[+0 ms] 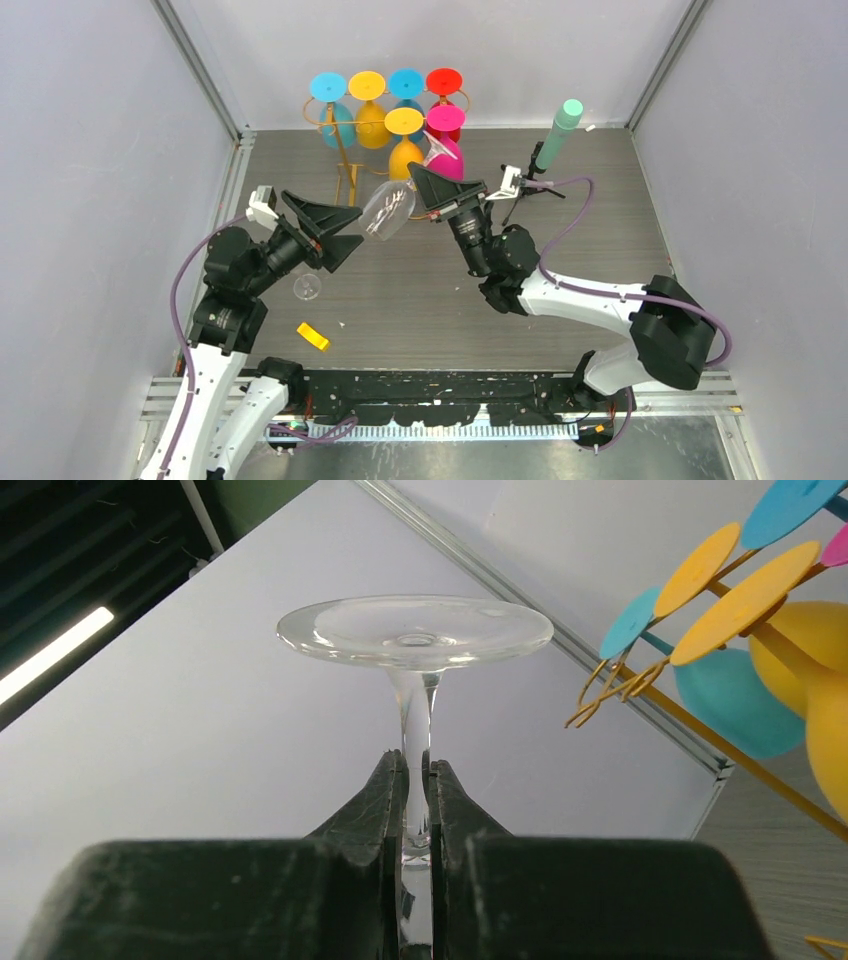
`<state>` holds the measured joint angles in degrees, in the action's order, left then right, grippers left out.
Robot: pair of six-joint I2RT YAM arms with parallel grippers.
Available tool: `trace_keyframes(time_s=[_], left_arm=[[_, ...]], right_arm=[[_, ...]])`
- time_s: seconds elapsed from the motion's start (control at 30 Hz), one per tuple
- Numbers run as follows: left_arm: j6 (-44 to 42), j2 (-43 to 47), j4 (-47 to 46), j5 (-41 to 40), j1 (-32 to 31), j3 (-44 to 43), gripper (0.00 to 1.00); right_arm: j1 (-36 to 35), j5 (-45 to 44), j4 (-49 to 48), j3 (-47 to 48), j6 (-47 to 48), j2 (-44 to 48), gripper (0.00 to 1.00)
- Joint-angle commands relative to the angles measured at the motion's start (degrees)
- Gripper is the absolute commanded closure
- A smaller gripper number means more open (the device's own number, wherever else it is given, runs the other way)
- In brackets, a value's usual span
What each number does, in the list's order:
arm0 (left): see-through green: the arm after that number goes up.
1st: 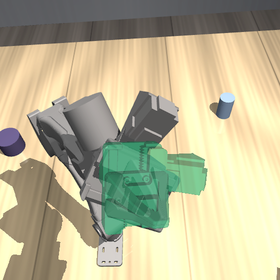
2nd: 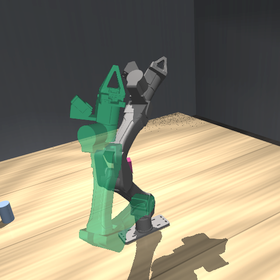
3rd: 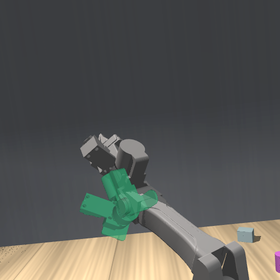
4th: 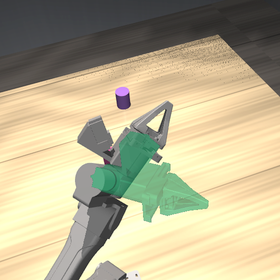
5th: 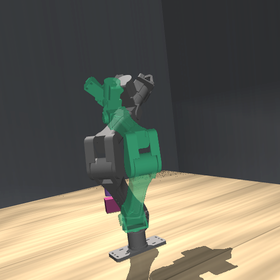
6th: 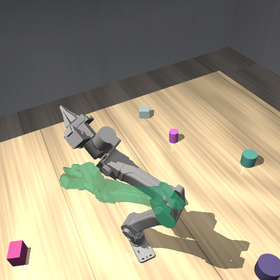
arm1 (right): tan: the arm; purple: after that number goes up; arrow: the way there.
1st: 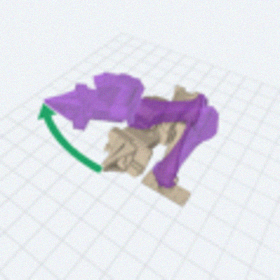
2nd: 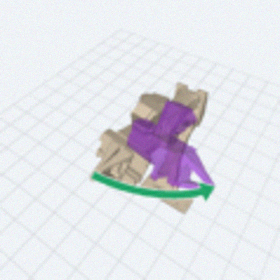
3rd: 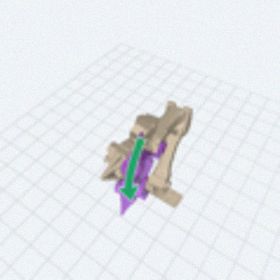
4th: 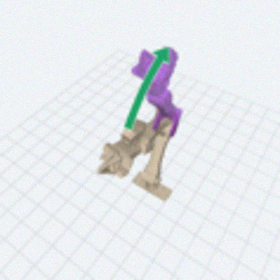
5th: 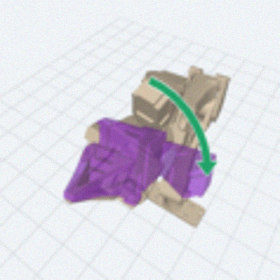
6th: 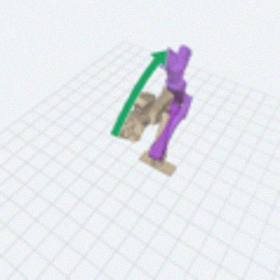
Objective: Take the wine glass off the wine glass rack
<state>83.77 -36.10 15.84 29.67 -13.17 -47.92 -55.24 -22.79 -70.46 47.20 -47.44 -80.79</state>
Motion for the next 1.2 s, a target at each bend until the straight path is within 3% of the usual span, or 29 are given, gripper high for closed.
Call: trace_keyframes(time_s=[0.0,0.13,0.4,0.6,0.77,1.03,1.17], left_arm=[[8.5,0.1,-12.5,3.8,-0.1,1.0,0.08],[12.3,0.2,-15.5,4.6,-0.1,1.6,0.15],[16.1,-0.1,-20.4,3.8,-0.1,2.9,0.47],[17.8,-0.2,-25.6,1.7,-0.1,3.7,0.82],[18.1,0.0,-29.5,0.2,-0.1,4.1,0.99],[16.7,-0.4,-32.1,-0.7,-0.1,4.2,1.0],[13.9,-0.8,-31.0,-1.4,-0.1,3.5,1.0]], right_arm=[[-1.9,-3.2,-5.7,4.3,-0.9,-1.8,1.0],[-3.2,-1.8,-8.7,4.8,3.1,-3.5,1.0],[-5.0,0.5,-11.6,5.7,6.5,-6.6,1.0],[-5.8,-1.8,-11.9,5.0,5.0,-7.4,1.0],[-6.1,-3.3,-11.9,4.3,3.1,-7.9,1.0],[-6.5,-3.7,-11.9,2.8,0.5,-8.1,0.98],[-6.5,-4.2,-11.9,2.0,0.1,-7.4,0.78]])
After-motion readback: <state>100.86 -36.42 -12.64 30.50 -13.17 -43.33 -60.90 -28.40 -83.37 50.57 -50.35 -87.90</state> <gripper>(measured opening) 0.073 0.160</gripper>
